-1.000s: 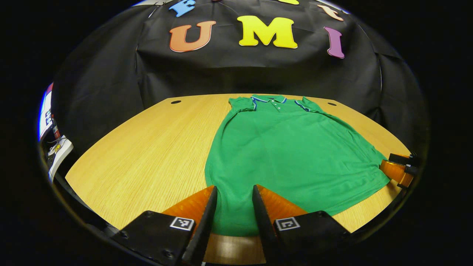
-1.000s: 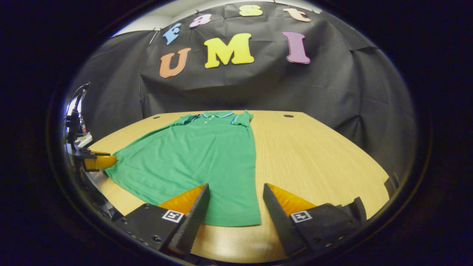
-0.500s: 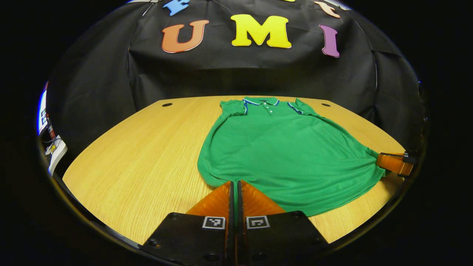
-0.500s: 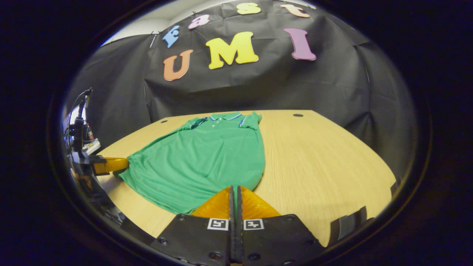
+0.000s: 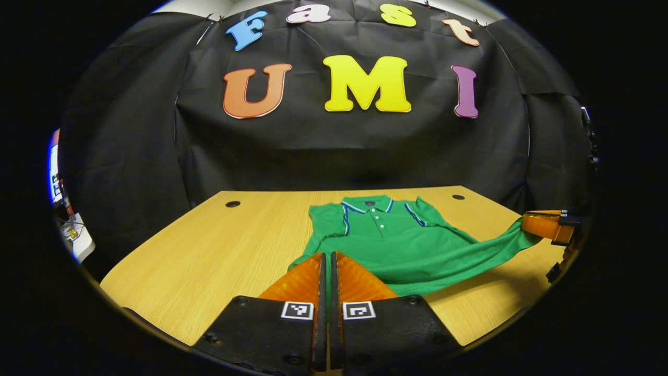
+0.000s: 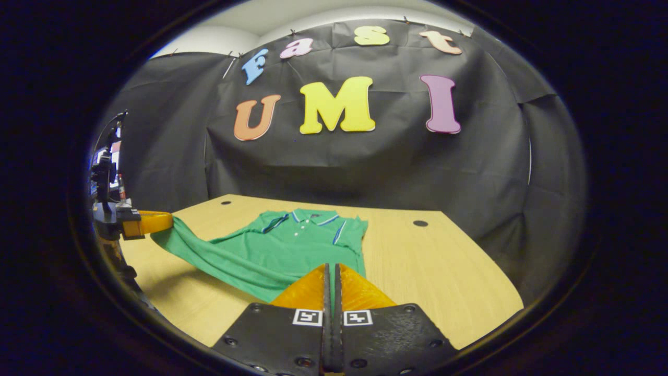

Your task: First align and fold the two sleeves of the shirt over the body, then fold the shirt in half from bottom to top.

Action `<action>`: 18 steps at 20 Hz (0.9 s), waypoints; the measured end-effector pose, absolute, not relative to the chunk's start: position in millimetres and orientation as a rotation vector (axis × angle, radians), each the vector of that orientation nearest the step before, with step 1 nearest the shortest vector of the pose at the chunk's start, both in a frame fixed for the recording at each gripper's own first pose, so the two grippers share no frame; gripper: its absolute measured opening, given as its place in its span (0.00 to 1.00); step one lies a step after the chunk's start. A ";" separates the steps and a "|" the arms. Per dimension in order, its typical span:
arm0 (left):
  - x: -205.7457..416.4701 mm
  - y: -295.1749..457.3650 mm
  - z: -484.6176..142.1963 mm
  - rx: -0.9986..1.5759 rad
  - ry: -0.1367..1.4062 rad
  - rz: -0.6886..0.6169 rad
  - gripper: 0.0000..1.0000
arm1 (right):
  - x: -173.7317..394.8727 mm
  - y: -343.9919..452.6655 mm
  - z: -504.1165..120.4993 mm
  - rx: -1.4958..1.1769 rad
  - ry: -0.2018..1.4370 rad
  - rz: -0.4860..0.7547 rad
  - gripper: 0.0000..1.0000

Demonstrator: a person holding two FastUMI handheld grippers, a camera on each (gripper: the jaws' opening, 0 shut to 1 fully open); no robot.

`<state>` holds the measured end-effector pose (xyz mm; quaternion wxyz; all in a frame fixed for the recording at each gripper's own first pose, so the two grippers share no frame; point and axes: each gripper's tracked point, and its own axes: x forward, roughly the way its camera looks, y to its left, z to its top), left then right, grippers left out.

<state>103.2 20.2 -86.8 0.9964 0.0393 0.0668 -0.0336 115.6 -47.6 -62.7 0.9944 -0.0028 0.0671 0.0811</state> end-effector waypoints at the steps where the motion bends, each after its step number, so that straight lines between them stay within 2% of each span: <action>1: 122.0 20.1 -76.1 0.083 0.118 -0.069 0.08 | 133.2 -48.9 -48.3 -0.019 0.116 0.155 0.00; 5: 209.3 16.9 -39.0 0.092 0.057 -0.081 0.07 | 219.1 -49.3 -11.4 -0.030 0.092 0.125 0.00; 10: 321.3 11.4 -23.8 0.042 0.063 -0.097 0.08 | 340.3 -41.9 5.4 -0.015 0.113 0.070 0.00; 14: 402.1 18.5 -38.4 0.053 0.086 -0.085 0.08 | 433.3 -39.2 -13.6 -0.001 0.133 -0.003 0.00; 18: 461.8 21.4 -80.9 -0.008 0.151 -0.092 0.08 | 492.4 -48.4 -62.7 0.098 0.220 -0.057 0.00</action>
